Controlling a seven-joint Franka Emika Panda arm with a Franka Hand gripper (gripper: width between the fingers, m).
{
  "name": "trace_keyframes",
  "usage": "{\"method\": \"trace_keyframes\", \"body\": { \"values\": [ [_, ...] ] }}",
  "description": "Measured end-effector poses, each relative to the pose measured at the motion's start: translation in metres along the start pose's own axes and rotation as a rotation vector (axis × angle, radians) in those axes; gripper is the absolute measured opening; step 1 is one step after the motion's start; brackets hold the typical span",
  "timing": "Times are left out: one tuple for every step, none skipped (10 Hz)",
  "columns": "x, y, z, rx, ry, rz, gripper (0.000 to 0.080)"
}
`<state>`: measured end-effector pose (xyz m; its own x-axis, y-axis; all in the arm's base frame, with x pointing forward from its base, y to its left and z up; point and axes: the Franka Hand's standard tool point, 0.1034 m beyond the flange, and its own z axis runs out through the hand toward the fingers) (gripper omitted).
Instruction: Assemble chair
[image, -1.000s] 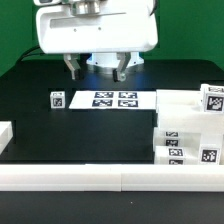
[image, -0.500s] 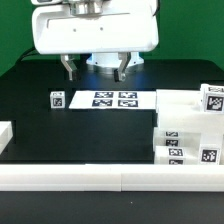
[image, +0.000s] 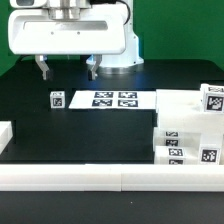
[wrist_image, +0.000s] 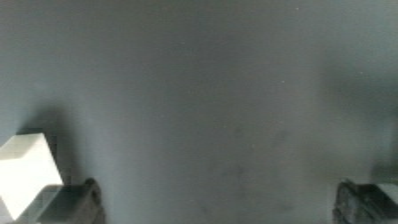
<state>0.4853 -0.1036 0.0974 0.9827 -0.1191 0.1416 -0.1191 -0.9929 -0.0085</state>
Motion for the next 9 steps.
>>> {"method": "trace_keyframes", "body": {
  "values": [
    [0.000, 0.000, 0.000, 0.000, -0.001, 0.000, 0.0649],
    [-0.005, 0.006, 0.002, -0.004, -0.002, -0.047, 0.0649],
    [-0.023, 0.020, 0.008, -0.008, -0.016, -0.076, 0.0649],
    [-0.046, 0.032, 0.013, -0.014, -0.037, -0.087, 0.0649],
    [-0.068, 0.042, 0.018, -0.018, -0.062, -0.107, 0.0649],
    [-0.078, 0.045, 0.020, -0.002, -0.091, -0.067, 0.0649],
    [-0.076, 0.041, 0.020, -0.009, -0.094, -0.044, 0.0649],
    [-0.076, 0.042, 0.020, -0.010, -0.094, -0.047, 0.0649],
    [-0.076, 0.043, 0.021, -0.011, -0.095, -0.046, 0.0649]
  ]
}}
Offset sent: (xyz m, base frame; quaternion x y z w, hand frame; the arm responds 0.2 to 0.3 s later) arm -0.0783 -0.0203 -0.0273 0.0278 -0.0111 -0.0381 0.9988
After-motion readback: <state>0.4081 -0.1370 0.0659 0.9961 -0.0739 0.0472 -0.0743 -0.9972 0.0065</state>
